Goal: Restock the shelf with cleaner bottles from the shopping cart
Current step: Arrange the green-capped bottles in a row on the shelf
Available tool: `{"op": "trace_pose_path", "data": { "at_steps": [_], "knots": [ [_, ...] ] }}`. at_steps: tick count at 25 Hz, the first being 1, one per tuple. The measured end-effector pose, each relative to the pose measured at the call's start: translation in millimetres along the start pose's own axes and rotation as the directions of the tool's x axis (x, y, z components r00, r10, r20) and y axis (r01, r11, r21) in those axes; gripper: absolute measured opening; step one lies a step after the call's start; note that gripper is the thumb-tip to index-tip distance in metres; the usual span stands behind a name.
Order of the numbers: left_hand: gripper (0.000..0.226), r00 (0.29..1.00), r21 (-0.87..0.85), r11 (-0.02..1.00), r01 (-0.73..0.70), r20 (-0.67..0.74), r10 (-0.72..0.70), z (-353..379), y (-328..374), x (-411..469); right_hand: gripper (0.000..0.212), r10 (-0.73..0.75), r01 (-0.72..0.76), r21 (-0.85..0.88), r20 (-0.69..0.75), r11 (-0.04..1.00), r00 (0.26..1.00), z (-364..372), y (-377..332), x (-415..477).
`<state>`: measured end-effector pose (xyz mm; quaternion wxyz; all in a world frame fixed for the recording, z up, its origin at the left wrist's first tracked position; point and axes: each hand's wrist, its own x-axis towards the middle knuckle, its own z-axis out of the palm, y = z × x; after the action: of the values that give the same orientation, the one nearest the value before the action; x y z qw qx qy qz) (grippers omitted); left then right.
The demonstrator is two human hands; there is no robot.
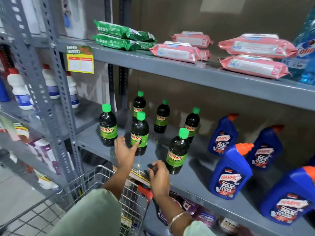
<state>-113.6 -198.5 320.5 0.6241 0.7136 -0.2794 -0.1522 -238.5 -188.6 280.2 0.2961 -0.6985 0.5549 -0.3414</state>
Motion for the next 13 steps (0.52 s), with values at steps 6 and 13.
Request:
{"op": "trace_pose_path", "data": {
  "at_steps": [6, 13],
  "knots": [
    [0.059, 0.906, -0.037, 0.998, 0.046, 0.422, -0.027, 1.1, -0.4, 62.9, 0.048, 0.086, -0.115, 0.197, 0.152, 0.974, 0.985, 29.5, -35.4, 60.8],
    [0.048, 0.902, -0.018, 0.999, -0.033, 0.431, 0.038, 2.2, 2.9, 56.7, 0.049, 0.195, -0.202, 0.256, 0.052, 0.945, 0.979, 48.3, -38.4, 67.8]
  ]
}}
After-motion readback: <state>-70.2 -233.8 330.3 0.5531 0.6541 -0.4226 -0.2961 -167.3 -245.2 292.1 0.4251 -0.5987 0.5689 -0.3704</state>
